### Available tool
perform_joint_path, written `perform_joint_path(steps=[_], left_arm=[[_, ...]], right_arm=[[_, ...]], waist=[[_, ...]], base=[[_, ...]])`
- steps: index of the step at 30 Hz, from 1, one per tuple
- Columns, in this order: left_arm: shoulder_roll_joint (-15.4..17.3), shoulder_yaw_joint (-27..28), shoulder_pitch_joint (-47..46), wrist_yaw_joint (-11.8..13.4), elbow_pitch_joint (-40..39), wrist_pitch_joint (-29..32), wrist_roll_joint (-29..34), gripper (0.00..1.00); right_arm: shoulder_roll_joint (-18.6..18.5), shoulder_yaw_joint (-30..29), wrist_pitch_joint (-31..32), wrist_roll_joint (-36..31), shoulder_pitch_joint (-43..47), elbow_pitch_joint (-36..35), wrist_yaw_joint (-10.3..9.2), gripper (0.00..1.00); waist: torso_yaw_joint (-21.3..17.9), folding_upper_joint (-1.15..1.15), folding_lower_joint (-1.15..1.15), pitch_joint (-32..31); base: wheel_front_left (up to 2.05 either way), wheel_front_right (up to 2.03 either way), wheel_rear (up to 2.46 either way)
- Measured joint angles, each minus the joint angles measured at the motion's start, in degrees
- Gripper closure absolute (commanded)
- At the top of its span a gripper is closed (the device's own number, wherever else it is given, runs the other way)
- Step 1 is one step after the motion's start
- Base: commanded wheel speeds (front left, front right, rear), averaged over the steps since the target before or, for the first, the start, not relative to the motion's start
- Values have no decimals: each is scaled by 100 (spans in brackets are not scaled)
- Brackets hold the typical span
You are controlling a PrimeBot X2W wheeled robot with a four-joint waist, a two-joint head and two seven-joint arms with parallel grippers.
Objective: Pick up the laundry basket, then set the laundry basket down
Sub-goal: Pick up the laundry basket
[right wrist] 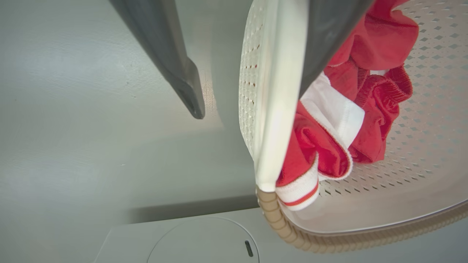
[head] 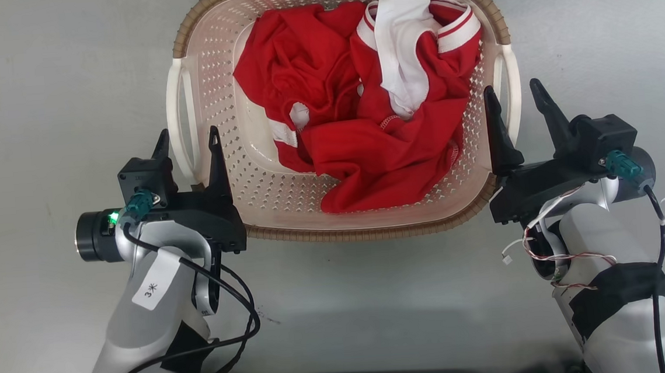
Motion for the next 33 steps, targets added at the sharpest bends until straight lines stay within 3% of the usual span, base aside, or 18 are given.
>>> perform_joint_path(steps=[11, 14, 15, 16, 17, 18, 20, 33], left_arm=[[-2, -160, -218, 40, 205, 0, -118, 0], [-2, -213, -294, 34, 260, 0, -191, 0], [-2, -244, -319, 33, 285, -1, -231, 16], [-2, -282, -335, 13, 314, -1, -286, 51], [-1, -323, -346, -16, 344, -1, -326, 79], [-2, -369, -360, -18, 363, 0, -352, 100], [-2, -393, -374, -12, 382, -1, -370, 100], [-2, -801, -408, -62, 569, -25, -671, 100]], right_arm=[[-1, 96, 9, 0, -122, 180, 25, 1], [5, 138, 8, 0, -156, 219, 51, 25], [14, 157, 8, 0, -181, 237, 51, 35], [20, 169, 7, 0, -207, 254, 52, 49], [21, 180, 5, 0, -229, 270, 52, 54], [21, 187, 4, 0, -246, 293, 52, 58], [21, 192, 5, 0, -266, 321, 51, 99], [-12, 428, 15, 290, -304, 791, -104, 100]], waist=[[2, -1, 0, 64], [2, -1, 0, 79], [2, -1, -1, 82], [1, -1, -1, 84], [-1, -1, -1, 85], [-2, -1, -1, 85], [-5, -1, 0, 84], [-5, 0, 0, -210]], base=[[0, 0, 0], [0, 0, 0], [0, 0, 0], [0, 0, 0], [0, 0, 0], [0, 0, 0], [0, 0, 0], [0, 0, 0]])
